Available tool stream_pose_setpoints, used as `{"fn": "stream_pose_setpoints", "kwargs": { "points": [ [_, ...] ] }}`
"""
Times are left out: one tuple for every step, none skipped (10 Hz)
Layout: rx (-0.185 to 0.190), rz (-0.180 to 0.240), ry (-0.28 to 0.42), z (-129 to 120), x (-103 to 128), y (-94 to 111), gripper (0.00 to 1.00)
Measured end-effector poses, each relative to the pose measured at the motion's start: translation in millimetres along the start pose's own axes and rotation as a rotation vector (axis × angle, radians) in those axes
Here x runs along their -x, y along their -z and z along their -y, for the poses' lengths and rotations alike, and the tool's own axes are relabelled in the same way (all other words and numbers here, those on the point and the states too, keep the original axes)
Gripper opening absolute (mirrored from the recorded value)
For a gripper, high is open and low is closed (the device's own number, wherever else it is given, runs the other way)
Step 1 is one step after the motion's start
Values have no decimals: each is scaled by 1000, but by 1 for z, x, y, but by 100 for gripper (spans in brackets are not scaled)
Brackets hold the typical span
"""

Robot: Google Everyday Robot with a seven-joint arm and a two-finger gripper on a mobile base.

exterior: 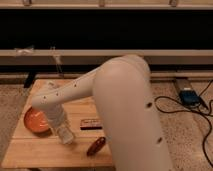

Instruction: Place the white sponge in the ceramic cup

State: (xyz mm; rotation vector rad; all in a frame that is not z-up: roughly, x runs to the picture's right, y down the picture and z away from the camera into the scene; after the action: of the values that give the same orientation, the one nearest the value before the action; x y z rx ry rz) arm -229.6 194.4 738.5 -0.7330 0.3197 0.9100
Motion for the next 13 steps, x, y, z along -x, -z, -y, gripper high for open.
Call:
{"fn": "stream_pose_setpoints", "kwargs": {
  "points": [
    [25, 33, -11, 3, 0, 18, 10],
    [60, 94, -32, 10, 0, 45, 10],
    [83, 138, -47, 17, 0, 63, 10],
    [108, 198, -71, 30, -1, 83, 10],
    [127, 253, -98, 46, -1, 98, 10],
    [146, 314, -138, 69, -3, 113, 10],
    [158, 359, -181, 90, -6, 122, 10],
    [169, 392, -223, 108, -11, 128, 10],
    [183, 422, -269, 126, -17, 134, 10],
    [194, 446, -313, 143, -25, 138, 10],
    [205, 468, -358, 160, -38, 141, 10],
    [215, 487, -399, 175, -50, 144, 10],
    [221, 494, -425, 183, -57, 145, 10]
  ]
}}
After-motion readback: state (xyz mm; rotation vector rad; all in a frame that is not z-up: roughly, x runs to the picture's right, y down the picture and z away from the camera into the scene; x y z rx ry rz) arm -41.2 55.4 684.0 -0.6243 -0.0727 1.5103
